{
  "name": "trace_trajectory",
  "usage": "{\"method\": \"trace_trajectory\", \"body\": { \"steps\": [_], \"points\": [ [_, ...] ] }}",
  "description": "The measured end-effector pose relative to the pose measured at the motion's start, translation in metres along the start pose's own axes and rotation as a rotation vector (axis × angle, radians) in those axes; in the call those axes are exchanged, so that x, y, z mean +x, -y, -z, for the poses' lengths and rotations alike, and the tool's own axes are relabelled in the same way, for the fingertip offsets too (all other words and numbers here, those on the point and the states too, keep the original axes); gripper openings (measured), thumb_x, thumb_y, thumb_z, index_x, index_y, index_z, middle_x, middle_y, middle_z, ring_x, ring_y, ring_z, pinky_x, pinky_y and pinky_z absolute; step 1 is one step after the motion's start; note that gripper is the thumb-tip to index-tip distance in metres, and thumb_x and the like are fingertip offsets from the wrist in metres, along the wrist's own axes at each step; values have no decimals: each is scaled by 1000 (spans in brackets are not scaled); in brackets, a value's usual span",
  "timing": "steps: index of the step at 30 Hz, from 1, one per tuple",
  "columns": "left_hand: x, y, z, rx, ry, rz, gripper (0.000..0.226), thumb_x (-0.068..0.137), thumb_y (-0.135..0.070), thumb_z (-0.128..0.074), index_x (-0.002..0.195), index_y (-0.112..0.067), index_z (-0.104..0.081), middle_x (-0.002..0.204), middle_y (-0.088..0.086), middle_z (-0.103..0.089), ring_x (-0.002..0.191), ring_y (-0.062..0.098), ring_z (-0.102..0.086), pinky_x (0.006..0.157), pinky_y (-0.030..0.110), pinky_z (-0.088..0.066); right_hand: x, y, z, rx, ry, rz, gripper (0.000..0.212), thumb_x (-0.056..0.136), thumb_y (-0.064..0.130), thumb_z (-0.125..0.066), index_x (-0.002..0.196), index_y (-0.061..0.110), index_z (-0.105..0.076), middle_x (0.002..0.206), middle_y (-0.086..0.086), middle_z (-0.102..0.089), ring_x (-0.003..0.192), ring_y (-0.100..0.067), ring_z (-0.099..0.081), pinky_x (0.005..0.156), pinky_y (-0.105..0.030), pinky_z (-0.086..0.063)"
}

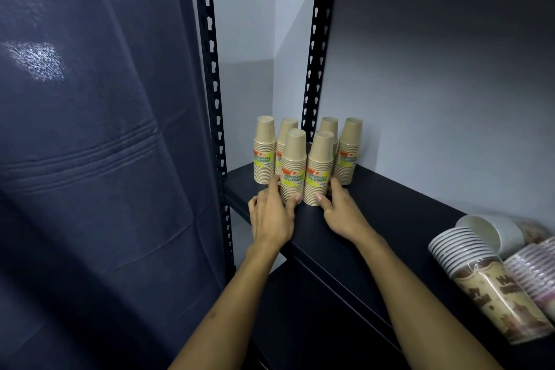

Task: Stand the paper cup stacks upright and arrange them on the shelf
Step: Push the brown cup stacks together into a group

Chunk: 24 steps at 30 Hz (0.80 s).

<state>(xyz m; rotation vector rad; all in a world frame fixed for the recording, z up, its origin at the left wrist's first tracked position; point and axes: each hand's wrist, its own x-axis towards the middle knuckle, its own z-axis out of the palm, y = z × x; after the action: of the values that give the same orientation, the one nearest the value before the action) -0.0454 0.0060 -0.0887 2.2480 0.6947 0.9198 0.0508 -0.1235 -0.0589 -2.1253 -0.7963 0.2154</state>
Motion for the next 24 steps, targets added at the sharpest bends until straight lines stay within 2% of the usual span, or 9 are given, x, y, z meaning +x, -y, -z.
{"method": "trace_trajectory", "body": {
  "steps": [5,10,12,14,16,18,21,24],
  "points": [
    [0,0,2,34,36,8,54,97,-54,-50,139,-21,-43,124,1,-67,121,21,-56,118,38,-23,-5,4,0,-111,-8,-49,47,103,40,-45,145,24,-32,142,-19,-44,131,-43,-41,107,-51,-34],
    [0,3,4,84,99,7,66,95,-61,-49,143,-16,-39,132,6,-63,127,23,-53,119,42,-25,-15,6,2,-267,-37,18,60,100,44,-48,151,18,-27,150,-10,-44,137,-32,-39,111,-47,-29],
    [-1,5,5,123,108,3,75,93,-59,-51,148,-13,-30,143,10,-54,137,26,-44,119,45,-25,-20,5,1,-353,-45,18,65,98,46,-51,151,15,-28,152,-9,-42,138,-30,-37,112,-46,-28],
    [-7,3,10,180,143,29,82,93,-56,-51,153,-8,-22,155,15,-38,147,28,-29,123,45,-17,-28,3,1,-454,-47,8,63,100,47,-46,150,12,-30,153,-9,-41,141,-28,-35,114,-44,-27],
    [-19,-2,17,259,219,57,85,96,-58,-43,156,-3,-15,164,17,-20,154,27,-11,125,43,-5,-37,1,1,-547,-35,16,58,103,47,-37,149,11,-35,155,-9,-38,144,-26,-31,117,-44,-23],
    [-33,-6,25,340,280,52,84,99,-60,-32,158,-4,-13,167,14,-9,155,26,0,125,43,1,-48,0,2,-578,-11,20,57,104,47,-32,150,13,-35,159,-8,-33,148,-24,-25,119,-44,-18],
    [-54,-17,37,471,338,-49,79,101,-58,-23,157,-3,-17,167,14,-13,155,25,-2,125,43,3,-70,-4,10,-561,20,34,58,105,47,-31,154,16,-29,163,-5,-24,152,-22,-17,122,-42,-13],
    [-67,-31,44,502,454,-267,73,103,-56,-23,157,-6,-23,166,10,-20,155,21,-8,126,41,-1,-105,-11,24,-534,39,58,58,104,49,-31,155,20,-29,164,-1,-22,153,-18,-14,122,-36,-12]
  ]
}}
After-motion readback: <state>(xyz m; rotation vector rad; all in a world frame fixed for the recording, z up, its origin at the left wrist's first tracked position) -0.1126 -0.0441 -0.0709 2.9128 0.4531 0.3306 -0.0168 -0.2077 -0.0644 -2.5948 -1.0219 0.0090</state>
